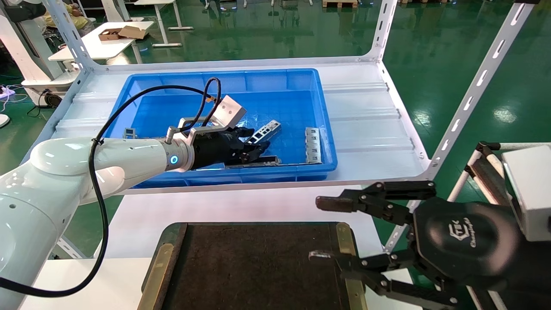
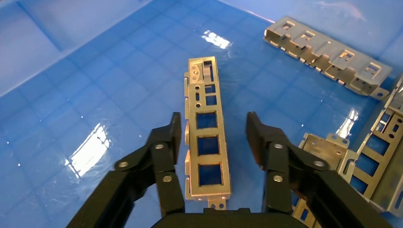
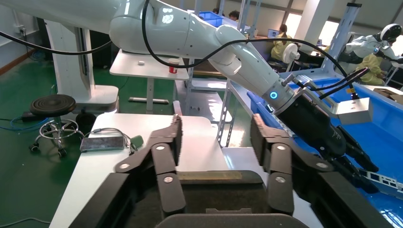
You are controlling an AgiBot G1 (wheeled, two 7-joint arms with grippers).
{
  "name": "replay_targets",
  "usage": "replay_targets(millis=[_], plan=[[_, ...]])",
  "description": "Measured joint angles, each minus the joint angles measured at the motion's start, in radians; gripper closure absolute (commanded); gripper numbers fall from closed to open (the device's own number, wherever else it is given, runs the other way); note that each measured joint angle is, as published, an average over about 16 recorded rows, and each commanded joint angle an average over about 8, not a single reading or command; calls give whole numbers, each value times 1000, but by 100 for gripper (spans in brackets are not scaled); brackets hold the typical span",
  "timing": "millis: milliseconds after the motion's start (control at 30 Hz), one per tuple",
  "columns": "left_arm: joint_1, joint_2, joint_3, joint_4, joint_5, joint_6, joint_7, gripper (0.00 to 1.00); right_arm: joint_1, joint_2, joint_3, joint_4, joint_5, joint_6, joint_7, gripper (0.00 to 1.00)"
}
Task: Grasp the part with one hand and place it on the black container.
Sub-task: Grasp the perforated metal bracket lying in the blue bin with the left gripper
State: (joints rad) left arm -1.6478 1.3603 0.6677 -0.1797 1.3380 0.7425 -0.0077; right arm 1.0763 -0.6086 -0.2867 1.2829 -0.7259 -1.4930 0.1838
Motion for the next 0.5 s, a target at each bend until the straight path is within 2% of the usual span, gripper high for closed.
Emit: replay_targets(millis=[500], plan=[[-5, -1, 40, -5, -49, -5, -37, 100, 0, 0, -1, 0, 1, 0, -1, 100]])
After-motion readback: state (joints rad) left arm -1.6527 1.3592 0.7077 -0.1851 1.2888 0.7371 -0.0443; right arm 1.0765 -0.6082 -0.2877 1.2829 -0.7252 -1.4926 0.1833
